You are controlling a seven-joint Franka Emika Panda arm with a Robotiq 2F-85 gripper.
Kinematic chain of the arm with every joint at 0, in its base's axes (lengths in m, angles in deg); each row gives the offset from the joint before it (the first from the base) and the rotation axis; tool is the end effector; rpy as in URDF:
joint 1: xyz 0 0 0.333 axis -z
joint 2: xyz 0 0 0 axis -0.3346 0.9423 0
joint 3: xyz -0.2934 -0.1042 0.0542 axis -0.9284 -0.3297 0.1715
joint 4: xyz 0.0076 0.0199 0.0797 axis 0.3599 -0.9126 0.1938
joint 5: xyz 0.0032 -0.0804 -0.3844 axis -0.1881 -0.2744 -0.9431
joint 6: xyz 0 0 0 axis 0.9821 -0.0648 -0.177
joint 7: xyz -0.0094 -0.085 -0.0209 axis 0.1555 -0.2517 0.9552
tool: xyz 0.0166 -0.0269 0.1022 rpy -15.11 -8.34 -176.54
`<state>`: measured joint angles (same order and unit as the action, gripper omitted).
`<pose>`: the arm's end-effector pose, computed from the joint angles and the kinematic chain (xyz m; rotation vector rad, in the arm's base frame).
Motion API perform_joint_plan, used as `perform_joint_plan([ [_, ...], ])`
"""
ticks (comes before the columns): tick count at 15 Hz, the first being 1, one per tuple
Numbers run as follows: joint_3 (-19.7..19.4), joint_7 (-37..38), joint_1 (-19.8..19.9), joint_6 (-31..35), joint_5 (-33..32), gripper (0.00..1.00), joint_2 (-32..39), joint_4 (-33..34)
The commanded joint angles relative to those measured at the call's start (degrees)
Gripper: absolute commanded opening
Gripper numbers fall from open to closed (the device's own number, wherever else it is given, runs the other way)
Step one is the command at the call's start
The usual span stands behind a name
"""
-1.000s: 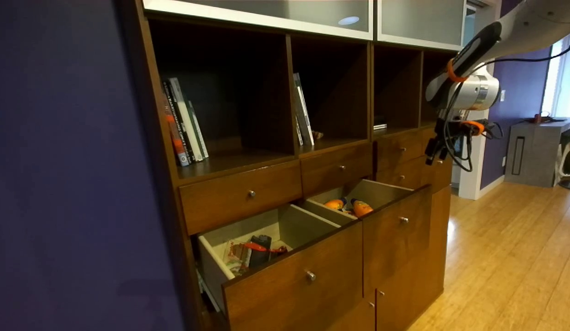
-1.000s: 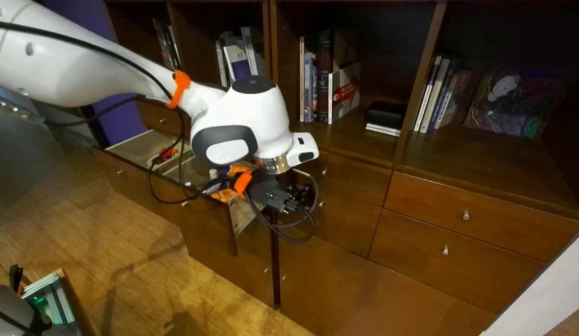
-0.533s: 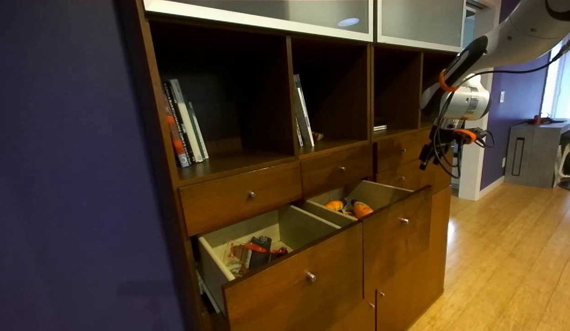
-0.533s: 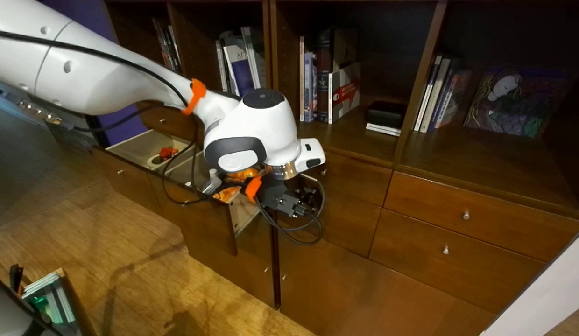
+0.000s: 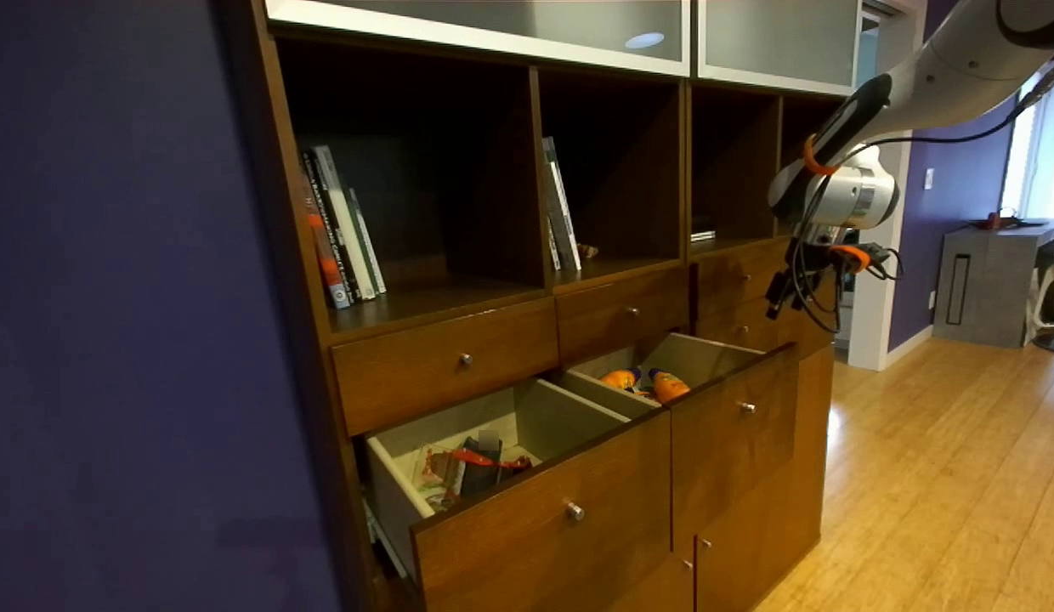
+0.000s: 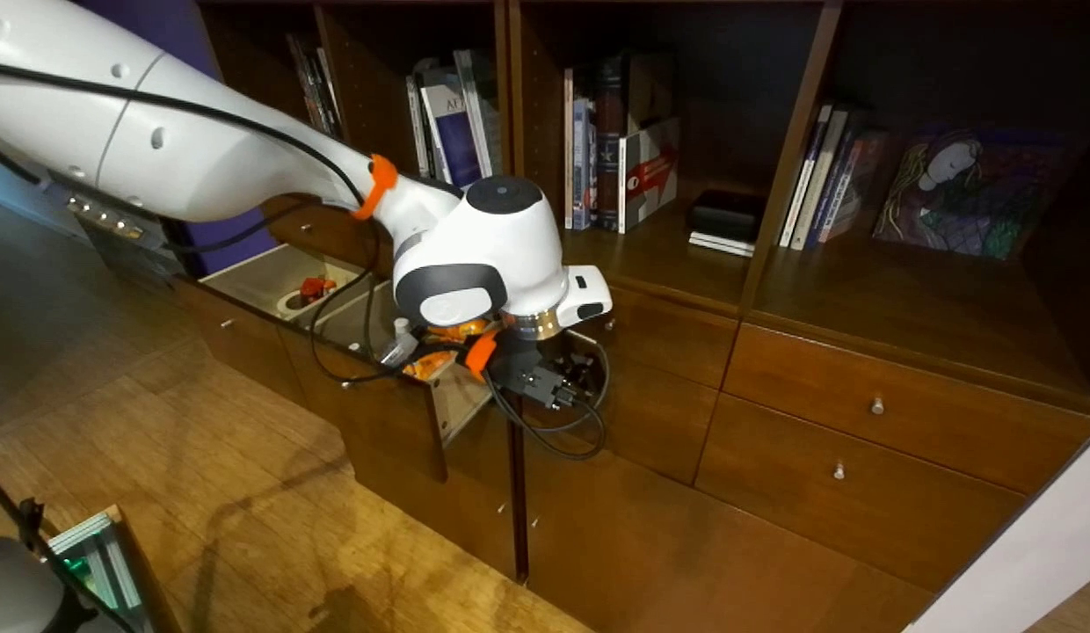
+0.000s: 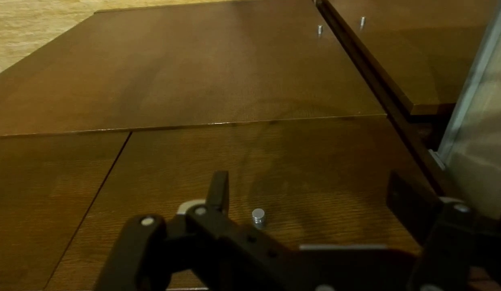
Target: Open the second top drawer to the right
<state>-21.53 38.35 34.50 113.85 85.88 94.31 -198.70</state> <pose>0.5634 -0.2623 0.3656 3.0812 0.1749 0.5110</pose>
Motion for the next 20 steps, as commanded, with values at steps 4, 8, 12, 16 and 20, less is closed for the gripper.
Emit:
perform_joint_plan([
  [4,4.7,-0.7,4.2,0.0,2.9,1.00,7.5,8.2],
  [8,7.2,-2.3,6.7,0.9,4.0,1.00,10.6,11.2],
  [12,10.4,-4.8,9.3,3.3,6.3,0.99,13.2,13.7],
  [16,12.2,-5.2,10.6,4.4,6.6,0.71,15.4,15.8],
  [20,13.4,-5.7,11.6,5.0,6.4,0.45,17.2,17.3],
])
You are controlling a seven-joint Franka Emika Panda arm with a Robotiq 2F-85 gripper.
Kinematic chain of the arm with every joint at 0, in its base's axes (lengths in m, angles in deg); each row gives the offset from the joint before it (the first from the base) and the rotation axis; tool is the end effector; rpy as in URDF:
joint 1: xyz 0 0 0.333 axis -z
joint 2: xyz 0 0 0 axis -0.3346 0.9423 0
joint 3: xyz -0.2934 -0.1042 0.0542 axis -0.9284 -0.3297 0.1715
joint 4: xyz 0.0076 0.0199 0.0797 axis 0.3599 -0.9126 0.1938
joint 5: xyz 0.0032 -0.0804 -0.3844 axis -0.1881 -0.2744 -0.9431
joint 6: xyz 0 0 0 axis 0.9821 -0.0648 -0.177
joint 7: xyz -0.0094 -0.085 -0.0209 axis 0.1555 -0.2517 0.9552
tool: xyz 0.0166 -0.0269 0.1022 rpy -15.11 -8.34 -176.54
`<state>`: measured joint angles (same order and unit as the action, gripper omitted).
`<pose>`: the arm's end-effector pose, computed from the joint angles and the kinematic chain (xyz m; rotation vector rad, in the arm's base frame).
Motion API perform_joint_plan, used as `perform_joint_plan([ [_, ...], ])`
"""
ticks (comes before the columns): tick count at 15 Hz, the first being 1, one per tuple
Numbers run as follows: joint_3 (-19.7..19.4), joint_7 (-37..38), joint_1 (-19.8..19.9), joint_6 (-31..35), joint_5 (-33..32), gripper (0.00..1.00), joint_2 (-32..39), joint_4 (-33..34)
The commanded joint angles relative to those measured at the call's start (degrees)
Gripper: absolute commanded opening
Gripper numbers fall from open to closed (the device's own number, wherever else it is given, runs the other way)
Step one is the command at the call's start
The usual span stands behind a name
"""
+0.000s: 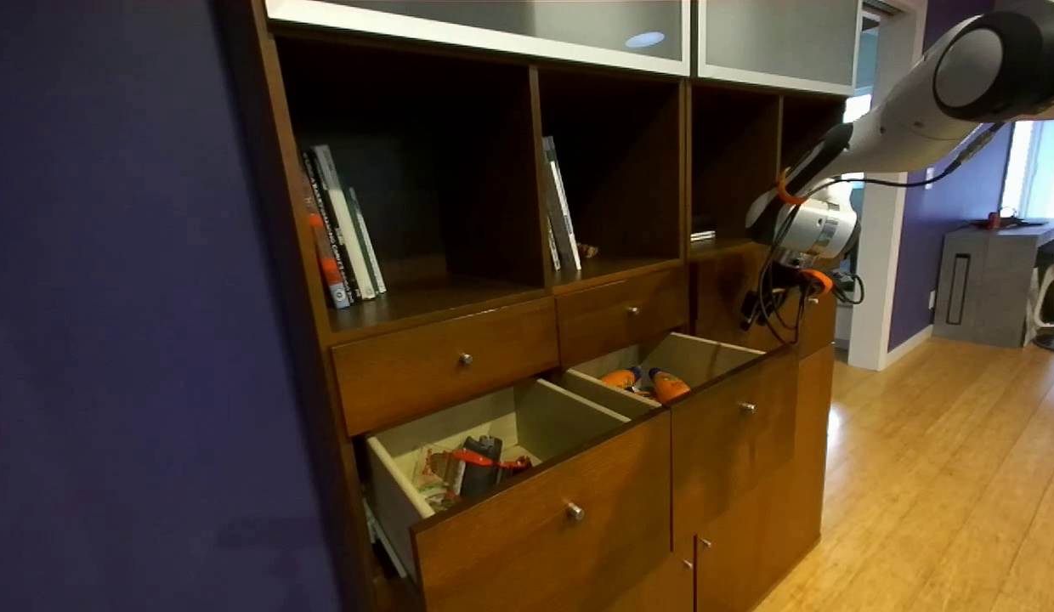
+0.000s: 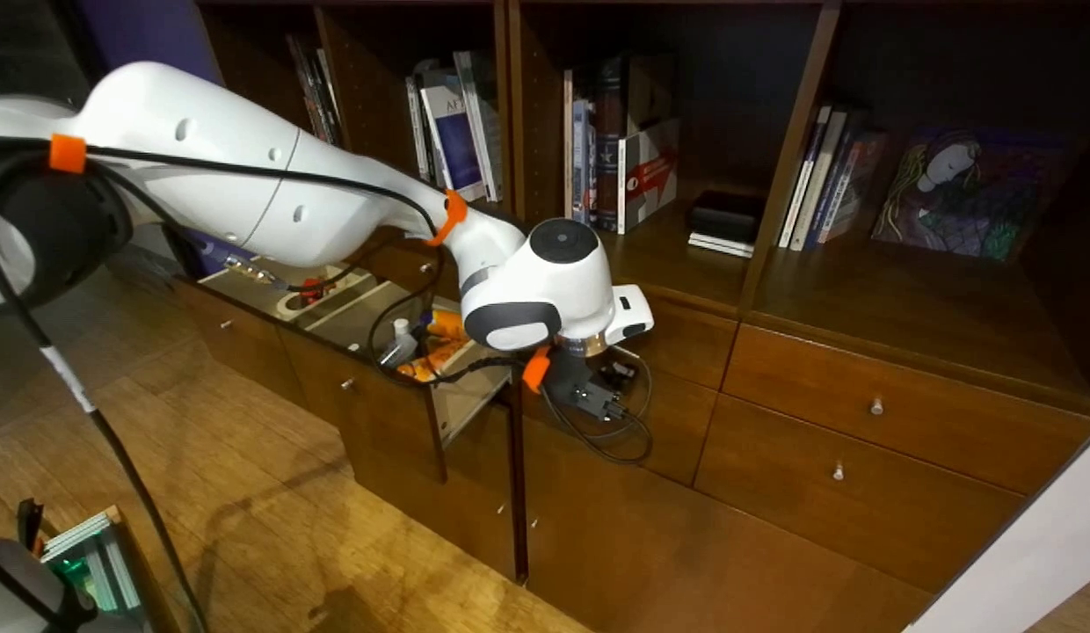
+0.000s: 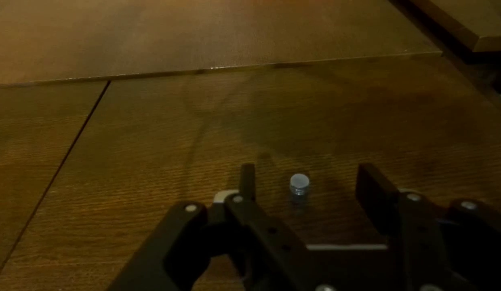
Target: Open the second top drawer to the right
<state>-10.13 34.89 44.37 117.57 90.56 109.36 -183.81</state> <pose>0.6325 -0.2860 0.3179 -3.0360 -0.1709 -0.6571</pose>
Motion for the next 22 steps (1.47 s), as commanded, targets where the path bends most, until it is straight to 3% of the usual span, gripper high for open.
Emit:
perform_joint_plan([
  [1,2.5,-2.5,2.1,1.5,2.0,0.45,2.4,2.7],
  [9,4.7,-2.9,3.5,2.8,1.8,0.33,4.0,4.3],
  [11,4.7,-2.8,3.6,2.2,1.6,0.10,3.9,4.2],
  [13,4.8,-3.0,3.7,2.0,1.5,0.01,4.0,4.2],
  [17,3.9,-3.5,3.5,0.2,0.2,0.03,2.9,3.1],
  [22,0.4,-3.0,3.4,-2.5,-3.2,0.03,-1.2,-3.0],
])
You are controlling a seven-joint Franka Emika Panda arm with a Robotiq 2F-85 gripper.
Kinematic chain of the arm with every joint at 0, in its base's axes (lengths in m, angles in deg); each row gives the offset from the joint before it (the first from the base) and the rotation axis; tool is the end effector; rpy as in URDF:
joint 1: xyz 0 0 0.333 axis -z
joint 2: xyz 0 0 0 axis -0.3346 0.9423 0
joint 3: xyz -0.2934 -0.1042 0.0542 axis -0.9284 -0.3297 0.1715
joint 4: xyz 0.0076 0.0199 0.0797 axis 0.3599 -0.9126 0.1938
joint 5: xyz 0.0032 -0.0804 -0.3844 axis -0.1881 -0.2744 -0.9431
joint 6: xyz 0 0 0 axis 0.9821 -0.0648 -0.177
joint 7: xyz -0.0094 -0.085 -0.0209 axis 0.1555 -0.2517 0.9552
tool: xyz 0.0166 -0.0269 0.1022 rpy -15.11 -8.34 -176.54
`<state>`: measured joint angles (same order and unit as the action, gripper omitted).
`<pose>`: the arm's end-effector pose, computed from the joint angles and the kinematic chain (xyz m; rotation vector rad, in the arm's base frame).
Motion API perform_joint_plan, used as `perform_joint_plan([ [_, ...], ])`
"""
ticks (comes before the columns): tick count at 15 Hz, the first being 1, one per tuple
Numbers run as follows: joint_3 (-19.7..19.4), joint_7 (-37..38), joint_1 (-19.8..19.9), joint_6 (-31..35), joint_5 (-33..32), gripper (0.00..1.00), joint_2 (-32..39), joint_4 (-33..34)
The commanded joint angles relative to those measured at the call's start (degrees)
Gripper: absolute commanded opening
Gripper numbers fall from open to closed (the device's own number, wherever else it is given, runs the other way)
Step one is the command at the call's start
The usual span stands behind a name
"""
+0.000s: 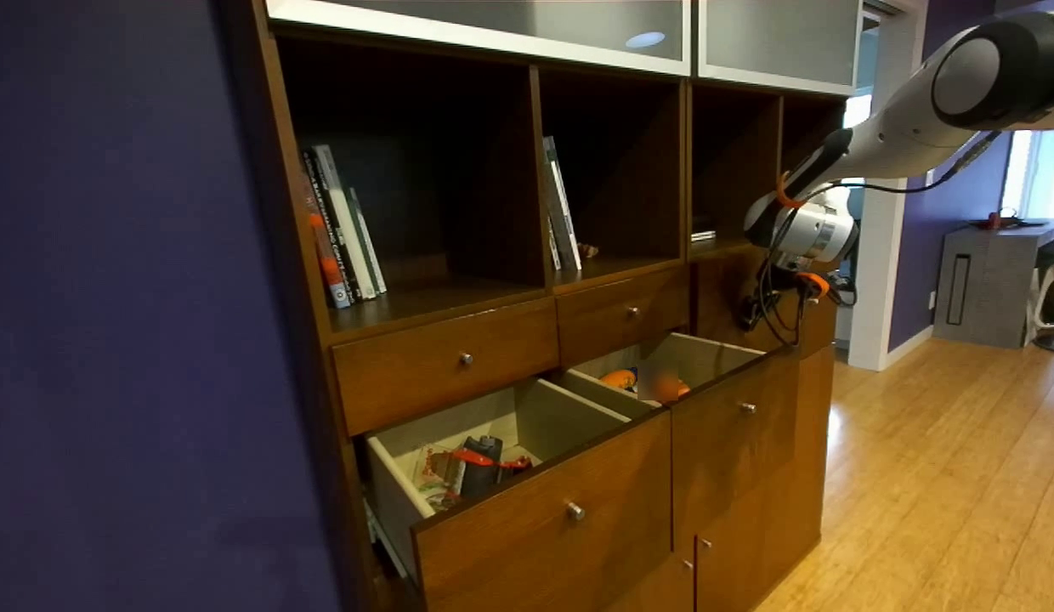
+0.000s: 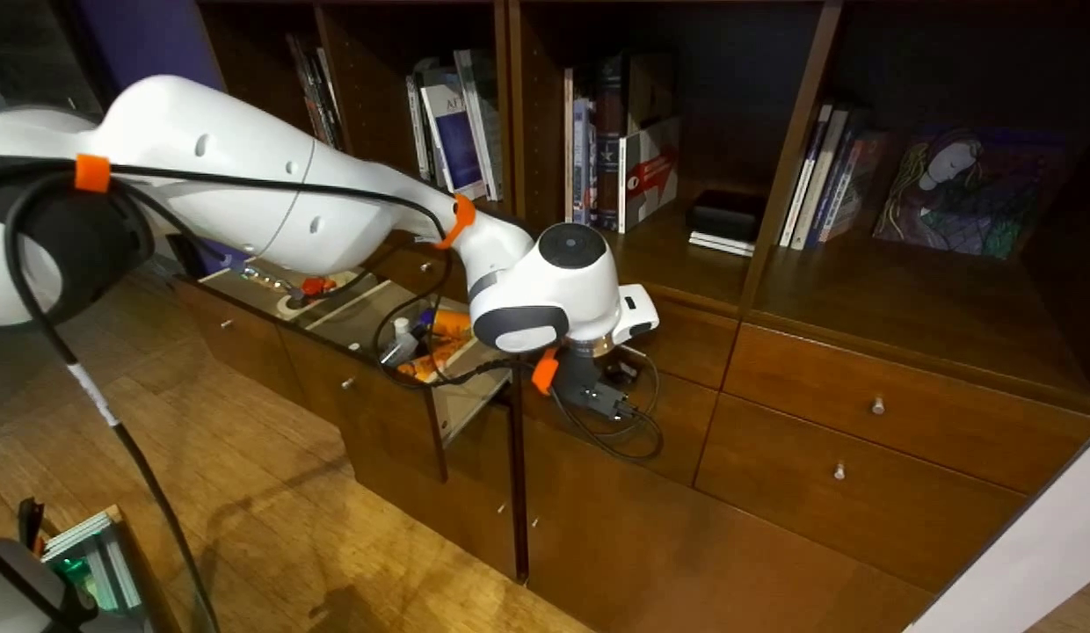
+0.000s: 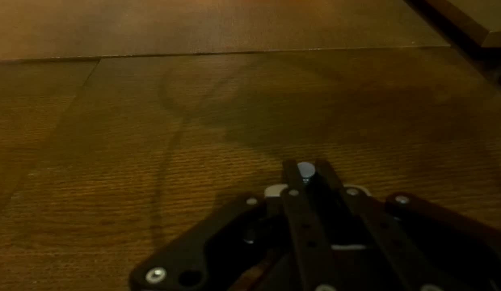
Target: Open the second top drawer to the right
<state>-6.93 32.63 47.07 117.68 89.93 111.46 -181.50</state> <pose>0.6417 -0.2890 0.3122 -3.0187 -0.2347 -0.6800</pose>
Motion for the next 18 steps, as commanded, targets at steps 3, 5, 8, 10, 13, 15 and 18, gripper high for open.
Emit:
perform_joint_plan([
  [3,-5.3,0.1,0.7,-4.6,-2.9,0.03,-6.8,-10.3],
  [5,-7.3,0.3,0.5,-5.5,-3.1,0.03,-9.5,-14.1],
  [8,-10.8,0.7,0.1,-7.0,-3.8,0.03,-13.3,-19.6],
  [10,-13.0,0.8,-0.2,-7.8,-4.5,0.03,-15.6,-23.0],
  [13,-15.3,0.5,-0.7,-8.0,-5.6,0.03,-17.9,-26.1],
  [15,-16.4,0.5,-1.1,-8.3,-6.4,0.03,-18.8,-27.2],
  [18,-17.5,0.7,-2.0,-8.4,-8.4,0.03,-19.2,-27.6],
])
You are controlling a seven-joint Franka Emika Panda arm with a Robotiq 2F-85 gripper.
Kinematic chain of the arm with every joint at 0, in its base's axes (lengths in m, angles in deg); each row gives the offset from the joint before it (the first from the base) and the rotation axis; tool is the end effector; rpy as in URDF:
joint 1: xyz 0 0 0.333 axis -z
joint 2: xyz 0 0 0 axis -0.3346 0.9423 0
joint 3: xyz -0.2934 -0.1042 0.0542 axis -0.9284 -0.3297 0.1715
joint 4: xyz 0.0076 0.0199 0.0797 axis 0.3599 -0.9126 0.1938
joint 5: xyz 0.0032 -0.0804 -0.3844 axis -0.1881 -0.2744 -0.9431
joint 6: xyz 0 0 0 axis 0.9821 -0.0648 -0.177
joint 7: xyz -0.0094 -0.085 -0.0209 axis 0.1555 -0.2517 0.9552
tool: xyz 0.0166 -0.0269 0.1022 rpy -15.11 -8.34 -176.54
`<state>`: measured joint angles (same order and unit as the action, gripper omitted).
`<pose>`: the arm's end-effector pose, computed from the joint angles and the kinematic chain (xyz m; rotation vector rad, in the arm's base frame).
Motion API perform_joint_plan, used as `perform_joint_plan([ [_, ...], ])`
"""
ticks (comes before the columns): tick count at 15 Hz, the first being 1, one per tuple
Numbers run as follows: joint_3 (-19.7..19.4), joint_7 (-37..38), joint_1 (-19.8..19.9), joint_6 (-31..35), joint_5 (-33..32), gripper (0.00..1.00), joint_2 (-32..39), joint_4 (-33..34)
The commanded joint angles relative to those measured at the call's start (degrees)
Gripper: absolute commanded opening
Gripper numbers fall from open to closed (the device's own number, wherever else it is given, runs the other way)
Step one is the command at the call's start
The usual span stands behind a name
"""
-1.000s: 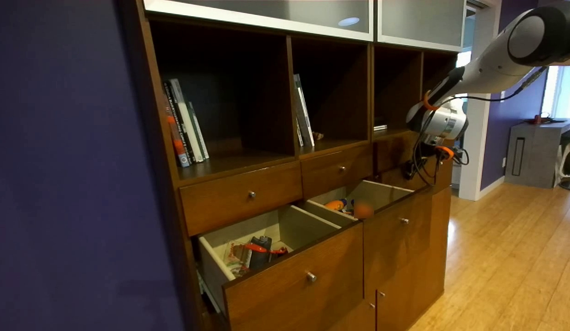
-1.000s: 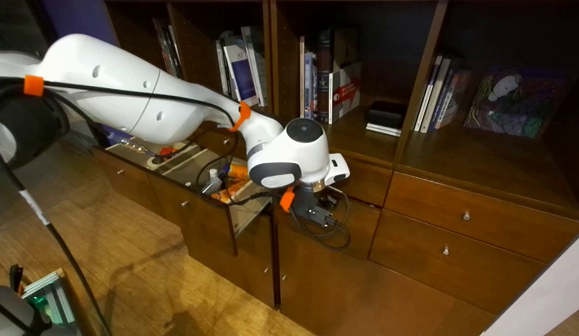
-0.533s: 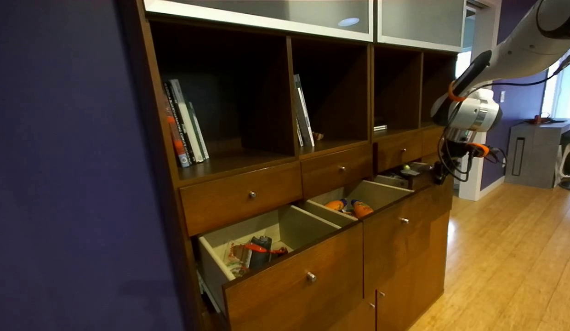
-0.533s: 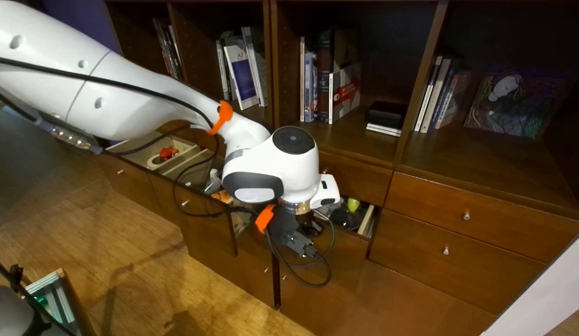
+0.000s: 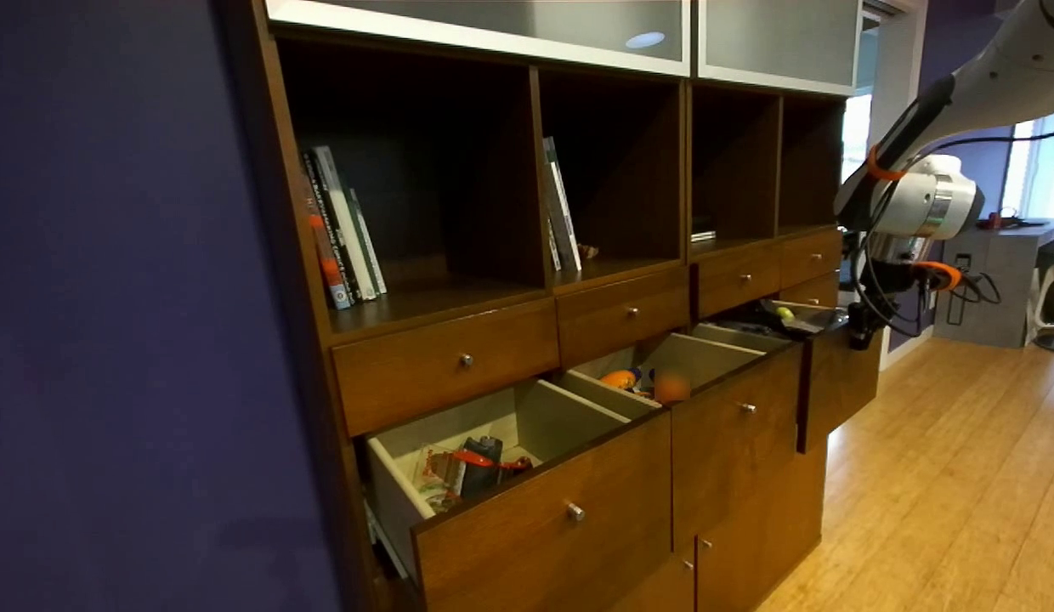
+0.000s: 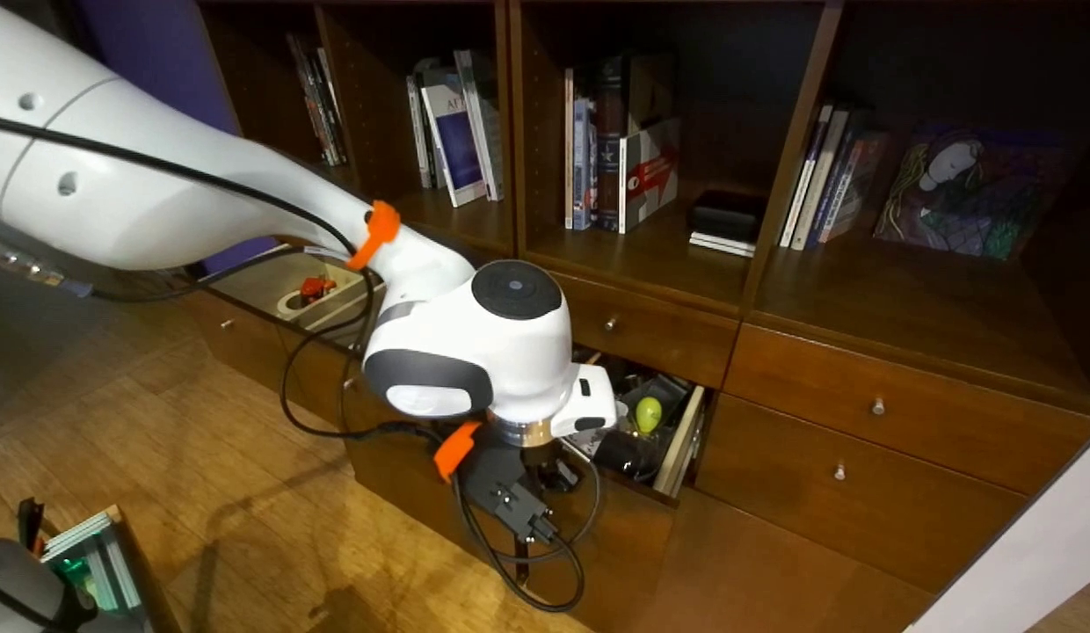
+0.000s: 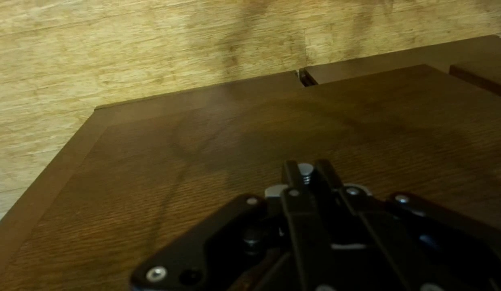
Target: Open the second top drawer to the right
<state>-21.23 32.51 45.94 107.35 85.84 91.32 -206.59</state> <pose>0.4638 -0.3360 0.3229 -3.0462 -0.0297 -0.2832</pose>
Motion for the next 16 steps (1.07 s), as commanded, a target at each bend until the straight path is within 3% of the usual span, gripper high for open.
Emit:
perform_joint_plan([
  [1,-3.5,1.1,-1.2,1.8,-5.0,0.03,0.9,-2.4],
  [3,-4.0,1.7,-1.9,2.0,-6.5,0.03,0.9,-2.2],
  [4,-4.1,2.4,-2.2,1.8,-6.7,0.39,0.8,-2.1],
  [5,-4.2,2.7,-2.5,1.9,-7.2,0.40,0.6,-1.9],
  [11,-6.5,7.1,-2.8,-2.3,-12.4,0.81,-3.8,0.2],
  [13,-6.7,10.9,-3.7,-6.1,-13.5,0.93,-6.3,1.9],
  [14,-6.2,11.8,-4.1,-11.1,-12.7,0.99,-7.7,3.8],
  [16,-5.6,14.9,-5.4,-16.3,-11.3,1.00,-10.1,6.3],
])
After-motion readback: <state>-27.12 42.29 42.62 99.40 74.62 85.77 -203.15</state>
